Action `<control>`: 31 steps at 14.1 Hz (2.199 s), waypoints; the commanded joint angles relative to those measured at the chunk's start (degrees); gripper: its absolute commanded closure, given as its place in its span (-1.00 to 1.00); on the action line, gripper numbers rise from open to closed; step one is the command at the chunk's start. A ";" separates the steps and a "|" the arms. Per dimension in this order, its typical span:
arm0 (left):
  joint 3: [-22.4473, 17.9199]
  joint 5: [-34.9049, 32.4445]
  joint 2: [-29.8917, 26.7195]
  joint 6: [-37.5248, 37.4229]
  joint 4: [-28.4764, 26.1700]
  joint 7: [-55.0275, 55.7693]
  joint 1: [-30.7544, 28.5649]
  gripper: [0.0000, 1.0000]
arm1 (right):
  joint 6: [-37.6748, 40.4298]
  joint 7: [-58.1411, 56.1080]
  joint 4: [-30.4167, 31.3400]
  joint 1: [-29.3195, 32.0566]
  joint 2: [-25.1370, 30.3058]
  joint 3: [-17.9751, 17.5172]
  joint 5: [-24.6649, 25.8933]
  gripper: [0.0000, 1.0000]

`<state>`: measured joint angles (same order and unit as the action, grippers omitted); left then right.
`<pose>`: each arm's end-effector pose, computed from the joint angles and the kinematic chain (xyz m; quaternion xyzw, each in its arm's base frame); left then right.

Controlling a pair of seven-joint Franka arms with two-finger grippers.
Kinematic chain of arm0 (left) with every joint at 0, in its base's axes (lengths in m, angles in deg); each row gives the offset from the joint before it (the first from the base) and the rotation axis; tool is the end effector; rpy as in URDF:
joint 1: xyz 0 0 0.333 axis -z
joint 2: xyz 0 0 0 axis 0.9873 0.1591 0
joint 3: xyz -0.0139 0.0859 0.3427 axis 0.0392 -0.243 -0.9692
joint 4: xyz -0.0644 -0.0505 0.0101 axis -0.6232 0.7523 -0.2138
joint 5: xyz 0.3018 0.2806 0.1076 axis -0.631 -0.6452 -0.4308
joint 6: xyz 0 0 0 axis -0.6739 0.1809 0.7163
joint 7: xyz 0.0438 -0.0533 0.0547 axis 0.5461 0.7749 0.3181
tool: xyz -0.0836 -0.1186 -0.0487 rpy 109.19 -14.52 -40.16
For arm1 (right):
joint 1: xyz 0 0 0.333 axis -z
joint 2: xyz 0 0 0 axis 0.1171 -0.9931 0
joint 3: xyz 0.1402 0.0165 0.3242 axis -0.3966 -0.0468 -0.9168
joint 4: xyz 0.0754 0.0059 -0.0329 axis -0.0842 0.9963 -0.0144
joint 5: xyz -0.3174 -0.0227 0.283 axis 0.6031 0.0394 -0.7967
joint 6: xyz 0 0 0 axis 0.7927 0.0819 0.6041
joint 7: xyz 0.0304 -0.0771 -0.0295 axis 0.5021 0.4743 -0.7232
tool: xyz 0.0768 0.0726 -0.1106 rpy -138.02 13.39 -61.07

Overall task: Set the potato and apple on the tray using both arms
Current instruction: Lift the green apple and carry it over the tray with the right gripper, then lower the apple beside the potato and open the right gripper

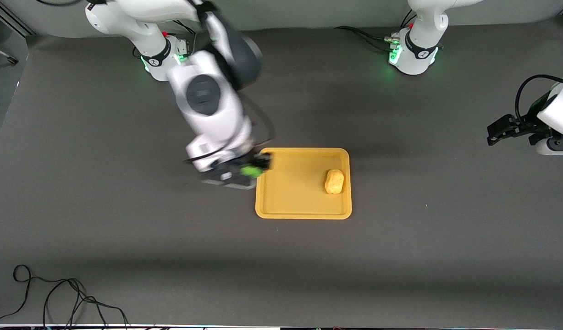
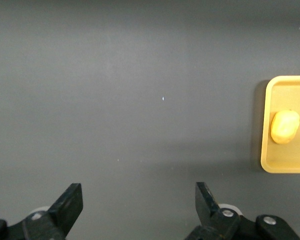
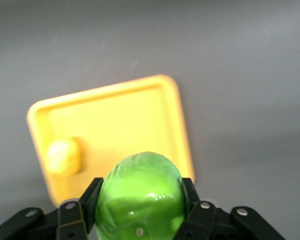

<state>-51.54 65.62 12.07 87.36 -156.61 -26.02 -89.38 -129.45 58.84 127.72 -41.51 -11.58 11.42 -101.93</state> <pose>0.5838 -0.0020 0.5625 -0.9999 0.0064 -0.0049 0.0083 0.6033 0.5072 0.4251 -0.9908 0.1285 0.0125 0.0397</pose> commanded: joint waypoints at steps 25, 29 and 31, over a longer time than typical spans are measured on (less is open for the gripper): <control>0.30 1.15 -0.11 -5.28 0.81 -1.15 0.63 -0.99 | -4.22 6.99 -6.82 -3.44 -11.41 -0.75 4.02 -1.00; 0.30 1.15 0.16 -4.32 0.90 -1.15 0.54 -0.99 | 8.61 5.77 -5.51 -2.04 0.72 0.12 4.81 -1.00; 0.30 1.15 0.25 -3.61 0.90 -1.15 0.54 -0.99 | 14.16 -1.40 -2.71 -1.33 6.09 3.01 5.94 -1.00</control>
<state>-50.98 66.32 12.38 83.19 -155.94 -26.33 -89.17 -118.13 62.85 119.19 -43.64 -11.55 12.63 -97.82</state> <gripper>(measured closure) 0.000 0.000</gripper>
